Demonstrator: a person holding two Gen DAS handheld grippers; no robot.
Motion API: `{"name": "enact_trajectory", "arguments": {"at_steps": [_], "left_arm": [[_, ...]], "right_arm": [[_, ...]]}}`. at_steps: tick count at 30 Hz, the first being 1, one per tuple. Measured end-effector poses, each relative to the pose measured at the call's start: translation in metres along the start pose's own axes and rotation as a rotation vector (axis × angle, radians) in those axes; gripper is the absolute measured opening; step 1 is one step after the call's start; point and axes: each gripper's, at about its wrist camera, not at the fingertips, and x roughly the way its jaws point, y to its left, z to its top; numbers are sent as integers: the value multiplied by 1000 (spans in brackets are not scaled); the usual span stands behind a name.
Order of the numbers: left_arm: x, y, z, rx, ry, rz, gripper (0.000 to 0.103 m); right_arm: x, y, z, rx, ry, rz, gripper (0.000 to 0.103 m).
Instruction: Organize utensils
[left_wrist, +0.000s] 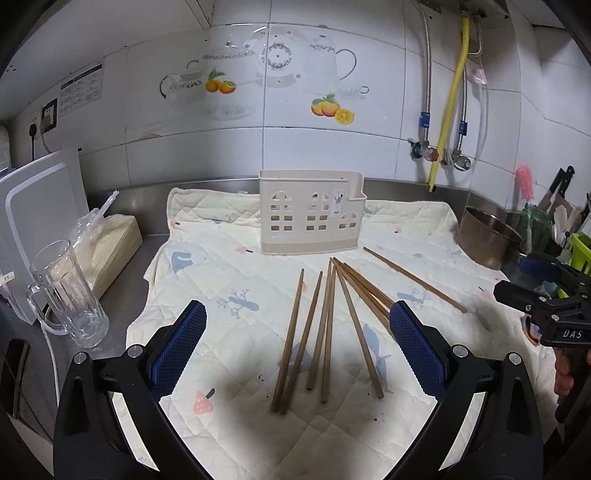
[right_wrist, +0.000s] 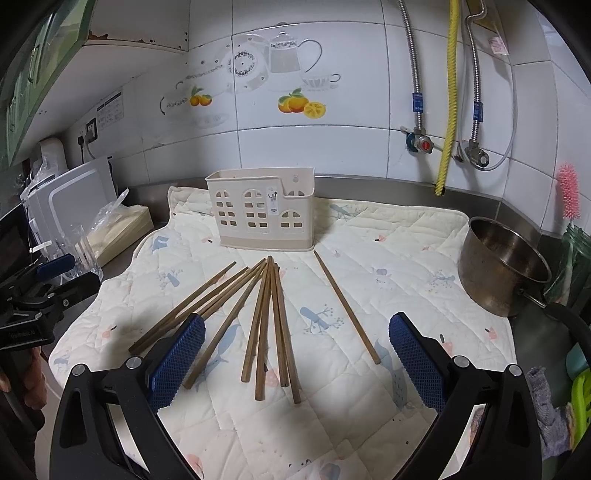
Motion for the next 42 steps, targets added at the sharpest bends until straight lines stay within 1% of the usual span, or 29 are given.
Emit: {"name": "enact_trajectory", "arguments": {"at_steps": [14,21,31,33,34,36,38,42], "left_arm": [[-6,4,0,-9,-13,14,98],[3,11,-1,-33,9,13,98],[17,16,-2,-34,31,12,98],[21,19,-3,-41,39,11,98],[23,20,-3,-45,42,8,98],[26,23,-3,-51,49,7,98],[28,25,-4,-53,52,4,97],[32,30,-5,-55,60,2,97]], "right_arm": [[-2,1,-3,-4,4,1,97],[4,-6,-4,6,14,-2,96],[20,-23,-9,20,44,-16,95],[24,-26,-10,17,52,-14,91],[27,-27,-10,15,58,-8,85],[32,-30,-12,8,70,-9,84],[38,-33,-13,-1,82,-8,79],[52,-40,-16,-12,115,-5,74]]}}
